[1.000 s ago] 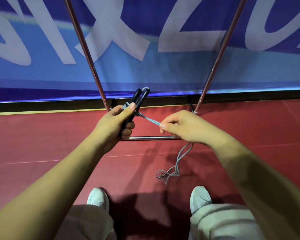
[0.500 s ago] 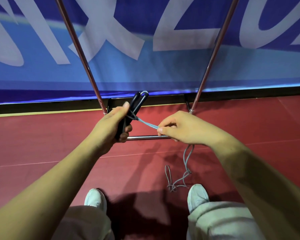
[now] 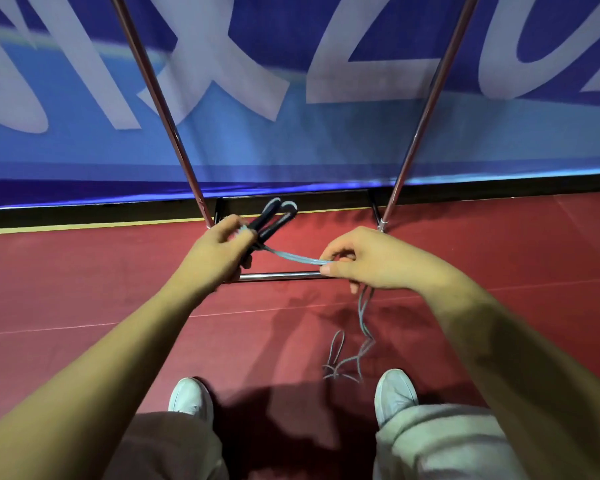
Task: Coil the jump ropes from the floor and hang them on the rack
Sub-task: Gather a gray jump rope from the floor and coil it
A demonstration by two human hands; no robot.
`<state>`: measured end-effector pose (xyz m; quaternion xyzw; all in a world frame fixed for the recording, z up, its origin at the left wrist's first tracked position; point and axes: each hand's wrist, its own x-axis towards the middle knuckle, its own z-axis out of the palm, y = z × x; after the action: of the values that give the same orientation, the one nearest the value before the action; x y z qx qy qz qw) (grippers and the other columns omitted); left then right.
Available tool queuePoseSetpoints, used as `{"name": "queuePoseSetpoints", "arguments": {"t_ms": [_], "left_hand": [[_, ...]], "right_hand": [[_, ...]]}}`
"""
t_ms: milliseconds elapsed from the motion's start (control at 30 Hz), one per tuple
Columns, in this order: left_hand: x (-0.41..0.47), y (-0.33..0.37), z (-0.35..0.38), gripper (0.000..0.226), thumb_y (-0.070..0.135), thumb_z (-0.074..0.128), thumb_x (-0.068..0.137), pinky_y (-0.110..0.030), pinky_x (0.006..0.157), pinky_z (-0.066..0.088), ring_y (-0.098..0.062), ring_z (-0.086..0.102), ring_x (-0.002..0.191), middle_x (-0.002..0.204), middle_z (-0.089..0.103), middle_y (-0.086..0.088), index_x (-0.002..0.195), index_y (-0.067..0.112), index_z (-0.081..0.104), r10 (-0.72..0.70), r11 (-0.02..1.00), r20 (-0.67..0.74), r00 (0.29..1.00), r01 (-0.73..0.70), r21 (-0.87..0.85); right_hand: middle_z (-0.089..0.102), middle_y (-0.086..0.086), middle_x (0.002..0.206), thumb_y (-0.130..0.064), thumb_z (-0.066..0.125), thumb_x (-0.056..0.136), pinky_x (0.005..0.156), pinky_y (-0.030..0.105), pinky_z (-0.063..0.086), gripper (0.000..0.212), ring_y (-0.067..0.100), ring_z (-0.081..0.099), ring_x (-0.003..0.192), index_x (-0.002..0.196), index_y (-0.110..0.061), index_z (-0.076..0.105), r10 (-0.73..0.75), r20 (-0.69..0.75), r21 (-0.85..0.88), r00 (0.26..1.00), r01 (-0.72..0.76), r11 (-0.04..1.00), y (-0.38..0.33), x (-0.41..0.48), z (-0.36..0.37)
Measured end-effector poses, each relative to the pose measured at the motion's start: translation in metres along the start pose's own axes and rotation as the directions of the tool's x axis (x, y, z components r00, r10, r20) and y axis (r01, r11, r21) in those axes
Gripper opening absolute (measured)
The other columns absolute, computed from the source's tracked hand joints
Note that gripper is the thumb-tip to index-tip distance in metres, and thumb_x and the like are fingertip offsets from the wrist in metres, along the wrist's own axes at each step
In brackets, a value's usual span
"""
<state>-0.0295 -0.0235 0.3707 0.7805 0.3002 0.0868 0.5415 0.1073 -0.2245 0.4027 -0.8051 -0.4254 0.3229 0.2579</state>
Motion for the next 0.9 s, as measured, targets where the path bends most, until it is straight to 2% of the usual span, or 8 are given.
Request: {"name": "queuePoseSetpoints", "arguments": {"t_ms": [133, 300, 400, 467, 600, 733, 833, 900], "left_hand": [[-0.007, -0.014, 0.007, 0.028, 0.038, 0.063, 0.087, -0.036, 0.064, 0.049, -0.033, 0.066, 0.082, 0.092, 0.071, -0.002, 0.113, 0.033, 0.054, 0.176, 0.711, 0.180, 0.968, -0.252, 0.656], [-0.022, -0.004, 0.024, 0.037, 0.047, 0.056, 0.088, -0.035, 0.070, 0.049, -0.031, 0.065, 0.097, 0.104, 0.070, 0.000, 0.124, 0.042, 0.051, 0.180, 0.510, 0.288, 0.941, -0.339, 0.790], [-0.026, 0.001, 0.029, 0.052, 0.072, 0.057, 0.079, -0.032, 0.069, 0.045, -0.028, 0.066, 0.099, 0.099, 0.071, -0.002, 0.118, 0.038, 0.056, 0.117, 0.411, 0.334, 0.935, -0.352, 0.841], [-0.031, 0.002, 0.035, 0.060, 0.084, 0.053, 0.071, -0.032, 0.065, 0.042, -0.029, 0.066, 0.091, 0.083, 0.067, -0.002, 0.097, 0.030, 0.058, 0.098, 0.362, 0.378, 0.920, -0.387, 0.848], [-0.029, 0.003, 0.031, 0.036, 0.065, 0.062, 0.080, -0.030, 0.063, 0.041, -0.020, 0.064, 0.076, 0.066, 0.059, 0.004, 0.094, 0.032, 0.063, 0.175, 0.463, 0.491, 0.854, -0.511, 0.724], [-0.025, 0.003, 0.015, 0.025, 0.045, 0.070, 0.084, -0.028, 0.058, 0.045, -0.005, 0.049, 0.058, 0.065, 0.057, 0.009, 0.101, 0.027, 0.066, 0.241, 0.854, 0.610, 0.755, -0.464, 0.237], [-0.029, 0.012, 0.016, 0.009, 0.024, 0.063, 0.089, -0.024, 0.050, 0.040, -0.016, 0.046, 0.055, 0.065, 0.051, -0.002, 0.091, 0.015, 0.064, 0.296, 0.955, 0.500, 0.814, -0.237, -0.179], [-0.028, 0.016, 0.018, 0.022, 0.025, 0.057, 0.090, -0.026, 0.048, 0.034, -0.020, 0.043, 0.049, 0.062, 0.047, -0.011, 0.093, 0.004, 0.056, 0.260, 0.938, 0.396, 0.881, -0.133, -0.320]], "right_hand": [[0.069, 0.004, 0.071, -0.024, 0.072, 0.084, 0.057, 0.027, 0.042, 0.008, 0.012, 0.054, 0.061, 0.085, -0.017, 0.076, -0.134, -0.026, -0.102, 0.991, 0.131, 0.986, -0.020, 0.003, 0.012], [0.068, 0.011, 0.072, -0.025, 0.068, 0.086, 0.061, 0.040, 0.046, 0.014, 0.029, 0.058, 0.067, 0.081, -0.015, 0.076, -0.157, -0.083, -0.077, 0.984, 0.151, 0.986, -0.024, 0.007, 0.014], [0.060, -0.001, 0.058, -0.020, 0.068, 0.087, 0.052, 0.022, 0.040, 0.013, 0.005, 0.046, 0.051, 0.078, -0.012, 0.075, -0.195, -0.058, -0.062, 0.979, 0.191, 0.980, -0.030, 0.004, 0.017], [0.059, -0.006, 0.056, -0.019, 0.069, 0.086, 0.052, 0.015, 0.035, 0.012, 0.001, 0.047, 0.051, 0.077, -0.014, 0.075, -0.197, -0.069, -0.091, 0.978, 0.191, 0.977, -0.032, 0.004, 0.018], [0.068, 0.000, 0.066, -0.023, 0.077, 0.080, 0.063, 0.027, 0.043, 0.010, 0.003, 0.053, 0.062, 0.075, -0.015, 0.076, -0.162, -0.148, -0.099, 0.976, 0.149, 0.984, -0.018, 0.006, 0.006], [0.063, 0.007, 0.061, -0.026, 0.079, 0.080, 0.052, 0.026, 0.039, 0.014, 0.008, 0.047, 0.054, 0.074, -0.014, 0.076, -0.065, -0.149, 0.099, 0.987, 0.080, 0.992, 0.003, 0.005, -0.003], [0.059, 0.008, 0.059, -0.008, 0.063, 0.092, 0.044, 0.023, 0.044, 0.021, 0.012, 0.049, 0.045, 0.076, -0.016, 0.073, 0.058, -0.074, 0.271, 0.996, -0.035, 0.962, 0.012, 0.008, -0.002], [0.055, 0.002, 0.056, -0.017, 0.059, 0.096, 0.042, 0.023, 0.044, 0.019, 0.011, 0.048, 0.042, 0.083, -0.015, 0.072, 0.060, -0.067, 0.269, 0.996, -0.040, 0.962, 0.011, 0.011, 0.000]]}}
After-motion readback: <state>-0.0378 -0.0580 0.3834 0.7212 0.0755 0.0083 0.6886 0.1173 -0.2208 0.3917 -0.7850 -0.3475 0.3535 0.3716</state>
